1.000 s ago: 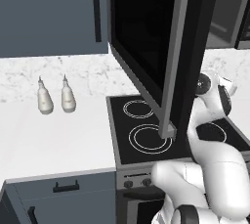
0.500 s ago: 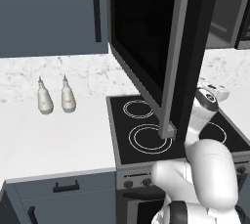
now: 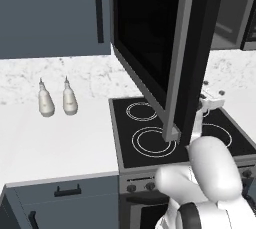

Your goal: Pick the mushroom from the sink and place it in the bowl. Then pick the bowl and place it in the microwave. Then close the microwave door and press the start button.

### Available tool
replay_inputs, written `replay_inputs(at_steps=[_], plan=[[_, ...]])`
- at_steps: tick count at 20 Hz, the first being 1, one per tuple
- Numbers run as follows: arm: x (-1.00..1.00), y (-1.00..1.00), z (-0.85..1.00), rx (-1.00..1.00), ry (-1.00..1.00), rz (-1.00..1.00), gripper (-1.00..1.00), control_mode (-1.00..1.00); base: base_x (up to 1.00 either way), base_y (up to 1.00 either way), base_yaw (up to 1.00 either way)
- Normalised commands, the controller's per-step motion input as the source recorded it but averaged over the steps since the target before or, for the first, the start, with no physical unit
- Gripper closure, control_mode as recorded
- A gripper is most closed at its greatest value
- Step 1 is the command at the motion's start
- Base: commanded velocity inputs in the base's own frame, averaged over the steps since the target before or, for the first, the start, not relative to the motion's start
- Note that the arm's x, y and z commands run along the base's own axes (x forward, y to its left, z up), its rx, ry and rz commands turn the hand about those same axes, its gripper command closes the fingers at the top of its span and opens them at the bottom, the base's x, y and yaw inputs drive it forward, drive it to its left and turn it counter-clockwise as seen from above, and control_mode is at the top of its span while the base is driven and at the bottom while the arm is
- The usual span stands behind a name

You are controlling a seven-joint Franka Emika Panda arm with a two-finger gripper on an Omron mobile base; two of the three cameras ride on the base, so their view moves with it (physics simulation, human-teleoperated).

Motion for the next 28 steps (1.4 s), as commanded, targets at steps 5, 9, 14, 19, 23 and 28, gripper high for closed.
replay_inputs(at_steps=[5,9,14,19,23,28], plan=[[0.0,0.52,0.0,-0.15,-0.13,-0.14,-1.0,-1.0,0.0,0.0,0.0],[0.0,0.54,0.0,-0.12,-0.07,-0.11,-1.0,-1.0,0.0,0.0,0.0],[0.0,0.58,0.0,-0.1,-0.09,-0.1,-1.0,-1.0,0.0,0.0,0.0],[0.0,0.71,0.0,-0.09,-0.07,-0.07,-1.0,-1.0,0.0,0.0,0.0],[0.05,0.77,-0.04,-0.1,-0.04,-0.03,-1.0,-1.0,0.0,0.0,0.0],[0.03,0.37,-0.17,-0.09,0.0,0.0,-1.0,-1.0,0.0,0.0,0.0]])
